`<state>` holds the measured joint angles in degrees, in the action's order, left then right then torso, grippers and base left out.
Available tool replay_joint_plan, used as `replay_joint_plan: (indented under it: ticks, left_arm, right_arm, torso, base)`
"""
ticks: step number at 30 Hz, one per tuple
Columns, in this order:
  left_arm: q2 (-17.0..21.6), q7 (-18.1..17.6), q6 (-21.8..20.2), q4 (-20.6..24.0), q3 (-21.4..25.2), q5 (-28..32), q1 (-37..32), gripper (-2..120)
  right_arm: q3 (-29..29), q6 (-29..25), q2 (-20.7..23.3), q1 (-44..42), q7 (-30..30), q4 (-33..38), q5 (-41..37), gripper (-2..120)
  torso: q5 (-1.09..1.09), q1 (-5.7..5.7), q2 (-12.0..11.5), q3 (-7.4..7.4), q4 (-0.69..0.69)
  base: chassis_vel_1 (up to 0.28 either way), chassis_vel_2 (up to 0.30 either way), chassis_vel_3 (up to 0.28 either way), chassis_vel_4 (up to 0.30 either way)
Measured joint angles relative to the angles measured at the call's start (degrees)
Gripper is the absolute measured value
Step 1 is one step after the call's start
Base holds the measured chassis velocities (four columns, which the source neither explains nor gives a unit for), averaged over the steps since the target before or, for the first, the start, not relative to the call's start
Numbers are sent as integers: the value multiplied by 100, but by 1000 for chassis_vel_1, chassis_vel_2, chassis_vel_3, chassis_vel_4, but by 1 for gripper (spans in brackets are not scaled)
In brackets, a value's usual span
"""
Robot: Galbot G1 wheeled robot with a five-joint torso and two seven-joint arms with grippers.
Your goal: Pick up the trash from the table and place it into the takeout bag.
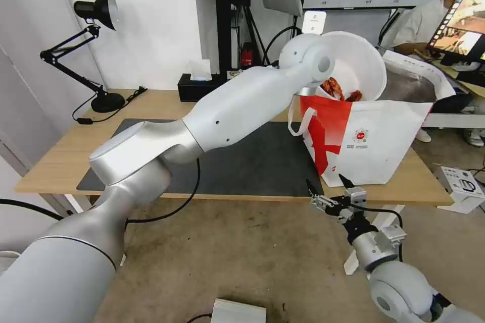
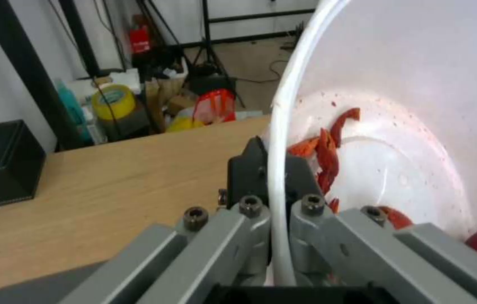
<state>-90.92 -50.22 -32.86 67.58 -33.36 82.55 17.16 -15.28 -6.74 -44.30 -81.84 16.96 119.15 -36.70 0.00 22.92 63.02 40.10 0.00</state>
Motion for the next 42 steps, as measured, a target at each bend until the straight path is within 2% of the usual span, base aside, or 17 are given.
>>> replay_joint_plan:
  ticks: [4,6,9,15,18,21,23,24,26,30,31,34,35,38,39,42]
  left_arm:
    - [86,166,-125,177,-42,42,-3,0]
    - [207,415,-364,396,-51,364,-4,0]
    - [260,545,-585,504,-35,621,-6,0]
    - [266,624,-856,520,-25,721,-6,0]
    - [261,622,-930,521,-7,729,-6,5]
    - [264,608,-951,523,6,857,-11,20]
    - [267,605,-951,524,8,900,-16,23]
    - [268,602,-951,524,11,920,-18,30]
    - [270,598,-951,524,14,955,-19,33]
    - [277,563,-949,526,57,1046,-9,53]
    - [277,563,-949,526,57,1046,-9,53]
    - [432,552,-944,678,127,964,-16,70]
    - [432,552,-944,678,127,964,-16,70]
    - [864,560,-708,1063,228,873,-109,83]
    - [864,560,-708,1063,228,873,-109,83]
    - [1421,638,-318,1630,482,876,-285,96]
  right_arm:
    - [0,0,0,0,0,0,0,100]
    - [0,0,0,0,0,0,0,100]
    - [0,0,0,0,0,0,0,100]
    - [0,0,0,0,0,0,0,100]
    - [0,0,0,0,0,0,0,100]
    - [0,0,0,0,0,0,0,100]
    - [0,0,0,0,0,0,0,100]
    - [0,0,0,0,0,0,0,100]
    - [0,0,0,0,0,0,0,100]
    - [0,0,0,0,0,0,0,100]
    - [0,0,0,0,0,0,0,100]
    - [0,0,0,0,0,0,0,100]
    - [0,0,0,0,0,0,0,100]
    - [0,0,0,0,0,0,0,100]
    - [0,0,0,0,0,0,0,100]
    - [0,0,0,1,0,0,0,100]
  torso:
    - [0,0,0,0,0]
    - [0,0,0,0,1]
    - [-1,0,0,0,1]
    - [0,0,0,0,1]
    - [-1,0,0,0,1]
    - [-1,0,0,0,0]
    - [0,0,0,0,1]
    - [-1,0,0,0,1]
    - [-1,0,0,0,1]
    - [0,0,0,0,0]
    - [0,0,0,0,0]
    - [0,0,0,0,-1]
    - [0,0,0,0,-1]
    - [-1,0,0,0,1]
    - [-1,0,0,0,1]
    - [-2,0,0,0,1]
  base:
    - [0,0,0,0]
    - [0,0,0,0]
    - [0,0,0,0]
    - [0,0,0,0]
    - [0,0,0,0]
    - [0,0,0,0]
    - [0,0,0,0]
    - [0,0,0,0]
    - [0,0,0,0]
    - [0,0,0,0]
    - [0,0,0,0]
    - [0,0,0,0]
    - [0,0,0,0]
    - [0,0,0,0]
    - [0,0,0,0]
    - [0,0,0,0]
